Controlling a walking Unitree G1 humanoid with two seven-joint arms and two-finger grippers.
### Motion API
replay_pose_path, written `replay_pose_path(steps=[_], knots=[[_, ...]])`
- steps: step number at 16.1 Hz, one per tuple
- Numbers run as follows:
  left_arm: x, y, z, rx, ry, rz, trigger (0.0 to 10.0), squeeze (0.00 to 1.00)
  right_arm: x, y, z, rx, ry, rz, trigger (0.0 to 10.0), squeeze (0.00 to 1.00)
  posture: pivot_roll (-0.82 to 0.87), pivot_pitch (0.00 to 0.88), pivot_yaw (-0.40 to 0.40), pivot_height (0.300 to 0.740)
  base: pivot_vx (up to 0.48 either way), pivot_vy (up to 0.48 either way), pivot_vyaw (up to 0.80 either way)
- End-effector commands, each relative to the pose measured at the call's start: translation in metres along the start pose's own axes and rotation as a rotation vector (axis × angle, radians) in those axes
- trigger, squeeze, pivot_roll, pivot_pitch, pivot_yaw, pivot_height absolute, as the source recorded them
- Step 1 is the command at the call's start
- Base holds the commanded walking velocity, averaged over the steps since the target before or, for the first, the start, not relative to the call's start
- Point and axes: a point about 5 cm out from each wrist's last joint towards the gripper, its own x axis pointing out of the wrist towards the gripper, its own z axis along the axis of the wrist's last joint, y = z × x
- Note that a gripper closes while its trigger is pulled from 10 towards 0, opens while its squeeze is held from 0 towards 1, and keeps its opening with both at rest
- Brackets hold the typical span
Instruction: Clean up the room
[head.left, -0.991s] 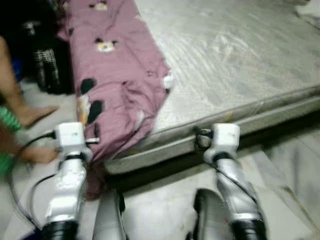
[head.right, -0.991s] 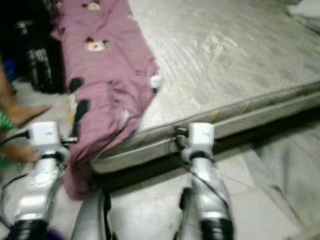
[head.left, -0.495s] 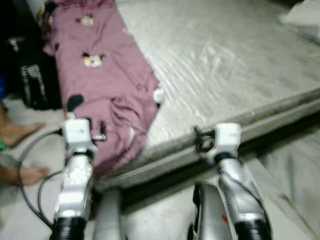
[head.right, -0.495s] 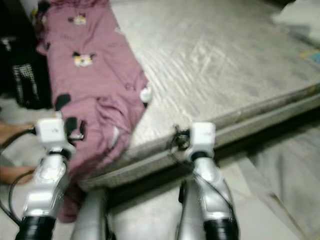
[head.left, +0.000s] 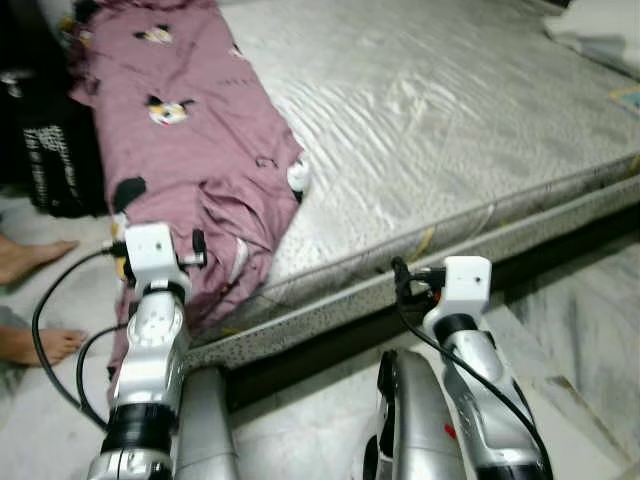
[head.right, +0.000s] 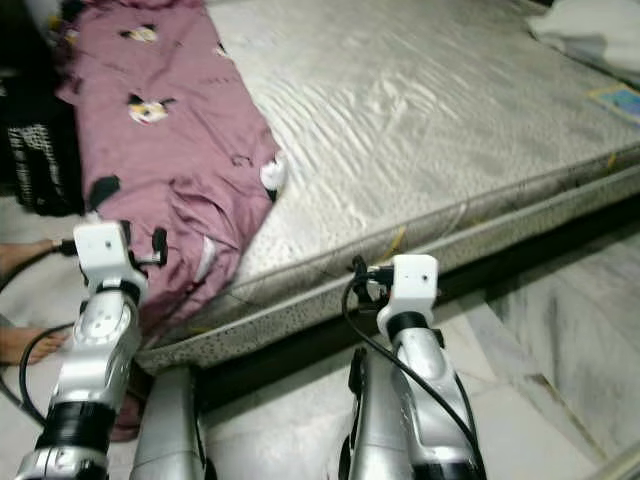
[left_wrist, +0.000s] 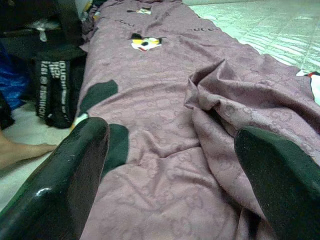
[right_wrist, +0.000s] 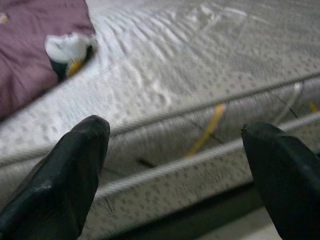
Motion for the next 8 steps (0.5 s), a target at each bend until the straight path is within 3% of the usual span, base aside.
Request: replay_pose_path(steps=[1,5,6,8], knots=[[0.005,0.003,-0.002,-0.001,0.014,0.025,10.0,0.0,-0.006,-0.006,0.002,-0.008,0.01,-0.004,10.0,0.0,-0.05,0.116,0.018,0.463,0.0,0.0,0.0],[0.031,-0.001,0.004,-0.006,0.049,0.027,10.0,0.0,-0.045,-0.045,0.005,-0.125,0.04,-0.081,10.0,0.0,-0.13,0.167,0.021,0.463,0.0,0.0,0.0],[0.038,-0.008,0.002,-0.005,0.102,-0.021,10.0,0.0,-0.066,-0.065,0.001,-0.157,0.087,-0.141,10.0,0.0,-0.16,0.191,0.022,0.463,0.0,0.0,0.0],[0.048,-0.029,-0.001,0.016,0.179,-0.123,10.0,0.0,-0.091,-0.081,-0.002,-0.192,0.143,-0.2,10.0,0.0,-0.19,0.205,0.02,0.463,0.0,0.0,0.0]])
